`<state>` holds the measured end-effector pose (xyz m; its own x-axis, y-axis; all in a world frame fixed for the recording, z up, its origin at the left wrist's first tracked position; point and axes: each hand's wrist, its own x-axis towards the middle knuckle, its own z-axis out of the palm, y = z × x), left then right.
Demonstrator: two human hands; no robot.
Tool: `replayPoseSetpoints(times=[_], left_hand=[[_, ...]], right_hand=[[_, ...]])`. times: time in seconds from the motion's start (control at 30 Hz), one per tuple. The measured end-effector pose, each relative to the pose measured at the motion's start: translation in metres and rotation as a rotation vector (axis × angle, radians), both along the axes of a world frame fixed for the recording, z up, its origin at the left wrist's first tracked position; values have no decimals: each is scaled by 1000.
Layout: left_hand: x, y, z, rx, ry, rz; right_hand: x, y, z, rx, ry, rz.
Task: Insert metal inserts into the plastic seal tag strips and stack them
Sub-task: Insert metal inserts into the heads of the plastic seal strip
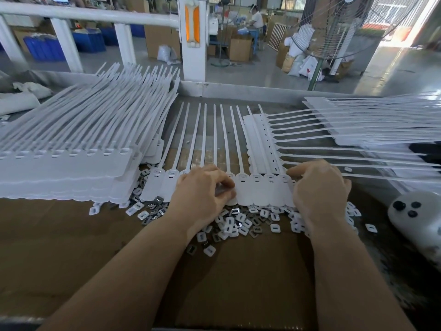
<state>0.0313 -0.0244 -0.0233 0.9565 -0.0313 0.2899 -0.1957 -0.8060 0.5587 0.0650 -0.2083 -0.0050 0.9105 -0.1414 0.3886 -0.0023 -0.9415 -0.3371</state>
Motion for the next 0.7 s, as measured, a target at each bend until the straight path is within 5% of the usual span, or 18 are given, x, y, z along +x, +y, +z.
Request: replayPoseSetpoints(times=[0.43,0.7], left_hand=[[-1,-1,2,-2,-1,9],[-3,-1,2,1,-4,6]], right_hand=[[-2,13,4,-341,30,34],[1,8,-5,-19,-40,-18]])
